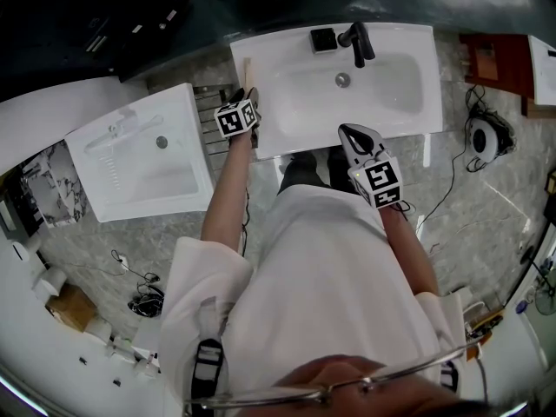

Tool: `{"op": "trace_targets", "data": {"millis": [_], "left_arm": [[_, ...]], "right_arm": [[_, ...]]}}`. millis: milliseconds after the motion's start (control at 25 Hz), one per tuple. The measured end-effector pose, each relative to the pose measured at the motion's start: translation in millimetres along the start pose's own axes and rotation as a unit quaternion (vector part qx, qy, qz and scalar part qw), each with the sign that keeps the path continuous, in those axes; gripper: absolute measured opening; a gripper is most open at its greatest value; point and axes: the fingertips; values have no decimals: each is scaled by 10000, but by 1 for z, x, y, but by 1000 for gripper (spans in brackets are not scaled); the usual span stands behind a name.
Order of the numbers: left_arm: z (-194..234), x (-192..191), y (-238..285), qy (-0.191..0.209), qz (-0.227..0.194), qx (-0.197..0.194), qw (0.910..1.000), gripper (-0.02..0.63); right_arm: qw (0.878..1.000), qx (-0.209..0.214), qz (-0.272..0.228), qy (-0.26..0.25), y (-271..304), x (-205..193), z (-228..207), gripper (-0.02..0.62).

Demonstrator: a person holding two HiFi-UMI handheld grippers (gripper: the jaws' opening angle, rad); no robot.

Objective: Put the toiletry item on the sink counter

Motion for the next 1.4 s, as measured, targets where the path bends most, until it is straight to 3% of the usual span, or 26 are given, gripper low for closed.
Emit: {"op": "trace_targets", "data": {"millis": [400, 840, 1120, 1400], "left_arm": [[-14, 2, -28, 316, -195, -3, 9993, 143], [-49, 6, -73, 677, -681, -35, 9954, 143], [-75, 14, -108, 605, -1095, -9, 9921, 141], [-117, 31, -147, 562, -1661, -236, 9842, 137]], "right_arm": [[9999, 37, -155, -3, -1, 10, 4, 6], [9985, 197, -497, -85, -12, 34, 7, 6], [9973, 232, -693, -6, -20, 48, 1, 6], [9956, 312, -888, -44, -33, 56, -7, 6]]}}
Point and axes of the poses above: the fingertips, and each gripper's own axes: y forward along the fingers, z to its left, x out of its top, and after that the axes turned 11 degrees about -x, right-handed
